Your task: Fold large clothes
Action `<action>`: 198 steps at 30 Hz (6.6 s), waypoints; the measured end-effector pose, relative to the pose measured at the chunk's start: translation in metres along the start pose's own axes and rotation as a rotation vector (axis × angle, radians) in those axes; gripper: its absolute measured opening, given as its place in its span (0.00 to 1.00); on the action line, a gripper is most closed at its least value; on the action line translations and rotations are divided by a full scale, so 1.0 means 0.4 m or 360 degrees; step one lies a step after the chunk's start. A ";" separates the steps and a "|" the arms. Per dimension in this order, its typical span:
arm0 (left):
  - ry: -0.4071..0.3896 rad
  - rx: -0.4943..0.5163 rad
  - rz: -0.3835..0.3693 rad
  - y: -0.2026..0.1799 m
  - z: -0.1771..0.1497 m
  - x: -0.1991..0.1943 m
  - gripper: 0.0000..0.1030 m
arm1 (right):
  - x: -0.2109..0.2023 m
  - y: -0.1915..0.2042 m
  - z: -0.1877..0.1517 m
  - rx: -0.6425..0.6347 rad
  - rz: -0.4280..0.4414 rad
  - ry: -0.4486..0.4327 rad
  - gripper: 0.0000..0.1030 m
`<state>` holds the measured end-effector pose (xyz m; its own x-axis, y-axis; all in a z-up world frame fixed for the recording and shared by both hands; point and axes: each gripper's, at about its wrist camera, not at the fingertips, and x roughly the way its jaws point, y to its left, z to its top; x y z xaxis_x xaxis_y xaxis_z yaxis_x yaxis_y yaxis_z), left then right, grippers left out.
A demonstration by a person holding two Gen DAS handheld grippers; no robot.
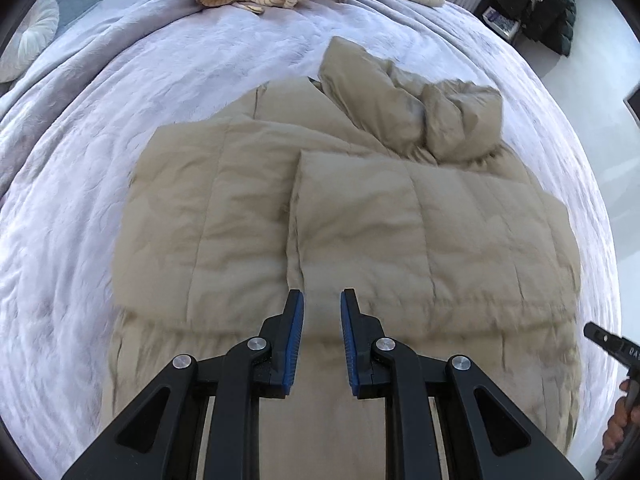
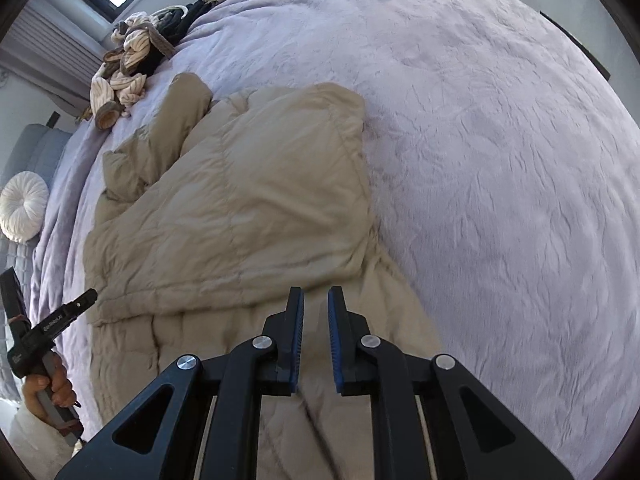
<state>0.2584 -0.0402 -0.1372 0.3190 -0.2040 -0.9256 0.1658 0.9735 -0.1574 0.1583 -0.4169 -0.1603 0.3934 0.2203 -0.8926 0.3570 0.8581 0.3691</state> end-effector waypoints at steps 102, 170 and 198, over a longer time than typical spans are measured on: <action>0.0156 -0.0873 -0.0795 0.382 -0.573 -0.242 0.14 | -0.009 -0.188 -0.589 0.1275 0.0827 0.0142 0.11; -0.0170 -0.0144 0.0223 0.277 0.253 0.126 0.72 | 0.153 0.122 0.334 -0.0086 -0.0075 -0.0159 0.14; -0.0337 -0.0261 0.0285 0.315 0.296 0.128 0.72 | 0.215 0.092 0.405 -0.0033 -0.0146 -0.0305 0.16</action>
<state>0.4060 0.0600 -0.1637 0.5193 -0.0282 -0.8541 -0.0575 0.9960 -0.0678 0.3425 -0.4414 -0.1815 0.5146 0.0502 -0.8559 0.3819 0.8803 0.2813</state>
